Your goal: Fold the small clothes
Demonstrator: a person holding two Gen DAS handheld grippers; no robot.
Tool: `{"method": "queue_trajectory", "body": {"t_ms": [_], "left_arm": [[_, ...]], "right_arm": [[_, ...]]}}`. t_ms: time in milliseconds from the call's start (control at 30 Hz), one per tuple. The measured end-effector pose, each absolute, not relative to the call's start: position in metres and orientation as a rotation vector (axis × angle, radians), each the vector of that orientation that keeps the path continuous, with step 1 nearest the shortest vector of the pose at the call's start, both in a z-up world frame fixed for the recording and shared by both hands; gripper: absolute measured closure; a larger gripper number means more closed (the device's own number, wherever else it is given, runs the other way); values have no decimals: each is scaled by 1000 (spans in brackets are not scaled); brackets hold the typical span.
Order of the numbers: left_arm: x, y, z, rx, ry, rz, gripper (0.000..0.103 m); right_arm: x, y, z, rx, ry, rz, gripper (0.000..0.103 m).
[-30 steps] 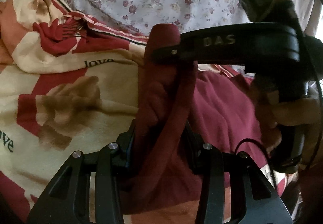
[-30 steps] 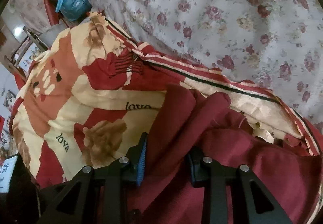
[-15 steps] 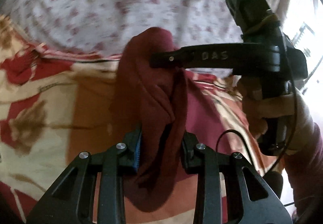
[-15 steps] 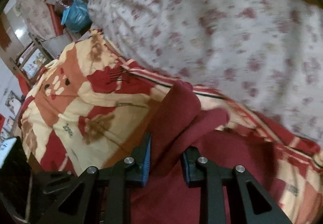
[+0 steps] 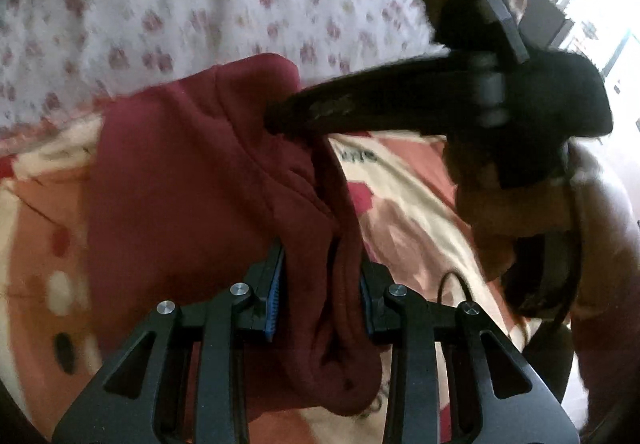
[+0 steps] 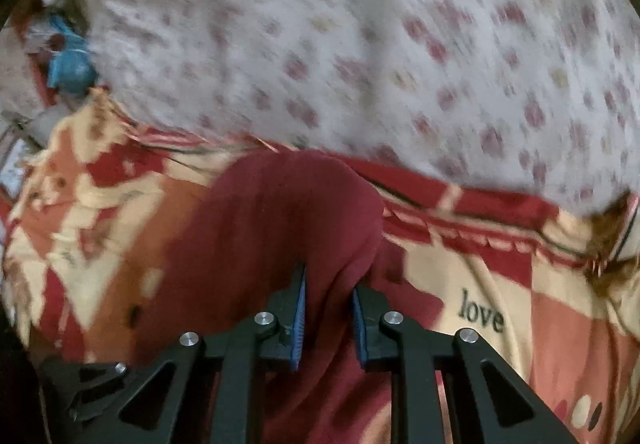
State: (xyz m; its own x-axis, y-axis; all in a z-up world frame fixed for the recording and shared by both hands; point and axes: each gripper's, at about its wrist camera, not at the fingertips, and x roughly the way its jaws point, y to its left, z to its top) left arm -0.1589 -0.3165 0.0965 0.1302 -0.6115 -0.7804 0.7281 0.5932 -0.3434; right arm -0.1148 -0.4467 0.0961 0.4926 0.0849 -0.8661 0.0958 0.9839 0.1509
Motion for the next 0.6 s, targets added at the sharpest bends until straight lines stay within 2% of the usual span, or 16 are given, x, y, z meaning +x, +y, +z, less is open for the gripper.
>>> {"method": "queue_trajectory", "body": {"t_ms": [100, 133, 167, 200, 233, 367, 467, 600], "left_arm": [[-158, -323, 84, 100, 1117, -962, 71], [-159, -319, 87, 81, 1124, -983, 67], [-160, -314, 93, 59, 1144, -1023, 57], [-161, -305, 100, 37, 1167, -1064, 54], [-162, -297, 106, 28, 1171, -1084, 51], [-170, -248, 139, 113, 1040, -1051, 49], [-161, -222, 140, 170, 975, -924, 49], [-140, -206, 117, 134, 1031, -790, 49]], "right_arm": [[-109, -452, 63, 189, 1117, -55, 85], [-112, -455, 61, 212, 1106, -54, 84], [-115, -458, 63, 231, 1088, -53, 81], [-119, -461, 69, 239, 1076, -69, 67], [-125, -463, 76, 230, 1065, -95, 63], [-157, -457, 118, 229, 976, -56, 63], [-178, -431, 137, 231, 921, 59, 63], [-196, -390, 118, 185, 968, 156, 63]]}}
